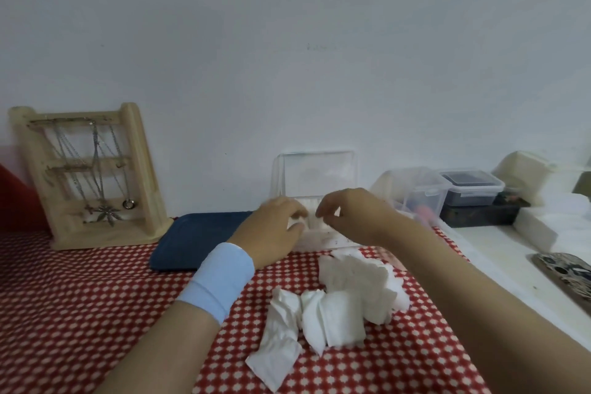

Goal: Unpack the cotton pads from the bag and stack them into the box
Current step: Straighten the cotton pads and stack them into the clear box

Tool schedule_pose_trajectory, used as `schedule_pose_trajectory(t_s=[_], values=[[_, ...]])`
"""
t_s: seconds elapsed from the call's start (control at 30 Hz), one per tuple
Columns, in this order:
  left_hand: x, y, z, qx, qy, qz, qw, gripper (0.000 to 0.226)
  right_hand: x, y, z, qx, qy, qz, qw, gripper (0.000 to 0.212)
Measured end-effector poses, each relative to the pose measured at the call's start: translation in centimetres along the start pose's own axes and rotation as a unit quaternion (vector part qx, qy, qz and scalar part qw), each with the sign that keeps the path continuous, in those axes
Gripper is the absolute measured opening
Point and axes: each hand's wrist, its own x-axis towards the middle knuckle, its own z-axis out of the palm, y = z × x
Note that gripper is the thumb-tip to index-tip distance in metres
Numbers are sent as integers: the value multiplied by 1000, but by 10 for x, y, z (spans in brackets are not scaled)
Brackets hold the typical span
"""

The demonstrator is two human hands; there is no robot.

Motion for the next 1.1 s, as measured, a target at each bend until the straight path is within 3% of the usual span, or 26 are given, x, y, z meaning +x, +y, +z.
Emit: schedule_pose_trajectory(t_s=[0.13, 0.2, 0.27, 0.33, 0.4, 0.53, 0.73, 0.83, 1.1], values=[[-34, -7, -12, -74, -154, -77, 982, 35, -22, -38, 0, 33, -153, -16, 988, 29], [-46, -15, -12, -53, -193, -92, 975, 37, -28, -56, 8, 27, -217, 4, 976, 52], [-55, -22, -10, -58, -203, -105, 972, 39, -31, -72, 20, -18, -259, 26, 965, 55], [-60, -28, -6, -94, -197, -115, 969, 42, -31, -80, 31, -70, -244, 16, 967, 45], [-63, -33, -4, -123, -191, -118, 967, 42, -27, -77, 35, -54, -207, 16, 977, 38], [-61, -37, -1, -236, -147, -128, 952, 23, -21, -62, 25, 102, -146, 55, 982, 29], [-50, -44, 6, -355, -41, -131, 925, 13, -9, -50, 27, 281, -111, 108, 947, 33], [-46, -49, 9, -361, -17, -140, 922, 12, -4, -51, 29, 300, -112, 105, 941, 32], [-42, -55, 15, -455, 42, -183, 871, 19, 14, -47, 44, 300, -64, 98, 947, 24]])
